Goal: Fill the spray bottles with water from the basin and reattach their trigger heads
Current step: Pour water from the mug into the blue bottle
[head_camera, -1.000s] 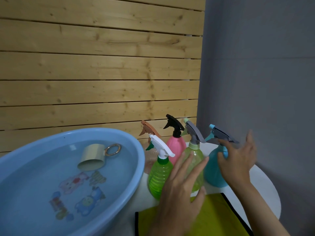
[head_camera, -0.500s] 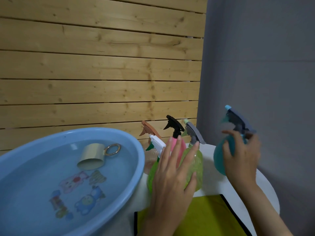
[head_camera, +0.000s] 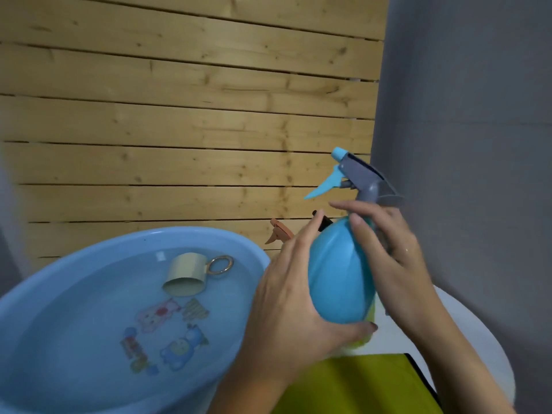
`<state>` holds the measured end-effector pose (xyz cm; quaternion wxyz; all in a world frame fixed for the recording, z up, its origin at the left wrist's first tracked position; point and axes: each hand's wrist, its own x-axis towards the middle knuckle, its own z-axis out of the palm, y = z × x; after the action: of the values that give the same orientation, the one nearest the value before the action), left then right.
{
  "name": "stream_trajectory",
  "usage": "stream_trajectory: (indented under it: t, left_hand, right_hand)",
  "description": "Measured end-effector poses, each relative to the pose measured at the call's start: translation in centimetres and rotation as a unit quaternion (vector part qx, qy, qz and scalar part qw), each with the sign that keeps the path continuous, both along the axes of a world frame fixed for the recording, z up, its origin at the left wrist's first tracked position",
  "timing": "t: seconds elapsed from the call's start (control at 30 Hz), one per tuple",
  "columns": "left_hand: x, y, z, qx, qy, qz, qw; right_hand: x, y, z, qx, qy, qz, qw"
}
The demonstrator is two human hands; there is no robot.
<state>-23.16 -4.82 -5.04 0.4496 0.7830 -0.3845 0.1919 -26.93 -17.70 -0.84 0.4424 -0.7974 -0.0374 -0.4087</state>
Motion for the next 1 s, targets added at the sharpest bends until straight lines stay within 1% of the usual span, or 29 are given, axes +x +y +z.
stream_trajectory:
  t: [0.07, 0.17, 0.27, 0.33, 0.4, 0.47, 0.53, 0.57, 0.63, 0.67, 0.73, 0.8, 0.9, 1.0]
  left_hand:
    - [0.5, 1.1, 0.2, 0.010, 0.001, 0.012, 1.000]
    - [1.0, 3.1, 0.1, 0.019, -0.004, 0.048, 0.999]
    - [1.6, 5.1, -0.2, 0.028, 0.000, 0.100, 0.995]
    - [2.2, 6.6, -0.6, 0.035, -0.031, 0.148, 0.988]
    - [2.9, 8.5, -0.5, 0.047, -0.092, 0.199, 0.975]
    - [3.6, 10.7, -0.2, 0.084, -0.129, 0.225, 0.962]
    - [4.2, 13.1, 0.1, 0.144, -0.172, 0.239, 0.945]
    - [4.4, 13.9, 0.2, 0.174, -0.194, 0.244, 0.934]
    - [4.9, 15.5, 0.1, 0.210, -0.240, 0.263, 0.911]
    - [5.2, 16.3, -0.1, 0.214, -0.264, 0.276, 0.899]
    - [5.6, 16.9, -0.6, 0.185, -0.328, 0.298, 0.877]
    - [5.9, 17.5, -1.2, 0.181, -0.359, 0.311, 0.861]
    - [6.2, 18.6, -1.9, 0.225, -0.327, 0.311, 0.864]
    - [6.6, 19.3, -2.0, 0.249, -0.292, 0.319, 0.867]
  right_hand:
    - [0.3, 1.3, 0.0, 0.028, 0.035, 0.082, 0.996]
    - [1.2, 3.5, -0.1, 0.052, 0.031, 0.157, 0.986]
    - [2.5, 5.6, -0.4, 0.157, 0.012, 0.207, 0.966]
    - [3.6, 6.9, -0.9, 0.196, -0.001, 0.185, 0.963]
    - [4.6, 8.3, -1.5, 0.216, -0.005, 0.158, 0.964]
    - [5.6, 9.3, -1.8, 0.218, -0.002, 0.114, 0.969]
    - [6.5, 10.1, -1.6, 0.239, 0.038, 0.093, 0.966]
    - [6.7, 10.2, -1.5, 0.279, 0.069, 0.106, 0.952]
    - [7.0, 10.0, -2.3, 0.336, 0.131, 0.171, 0.917]
    - [7.0, 10.3, -2.5, 0.343, 0.166, 0.198, 0.903]
    - [7.5, 10.5, -2.6, 0.362, 0.229, 0.203, 0.880]
    - [7.9, 10.7, -2.5, 0.373, 0.286, 0.214, 0.856]
    - [7.8, 10.7, -2.9, 0.378, 0.331, 0.264, 0.824]
    - [7.4, 10.7, -2.9, 0.401, 0.332, 0.317, 0.793]
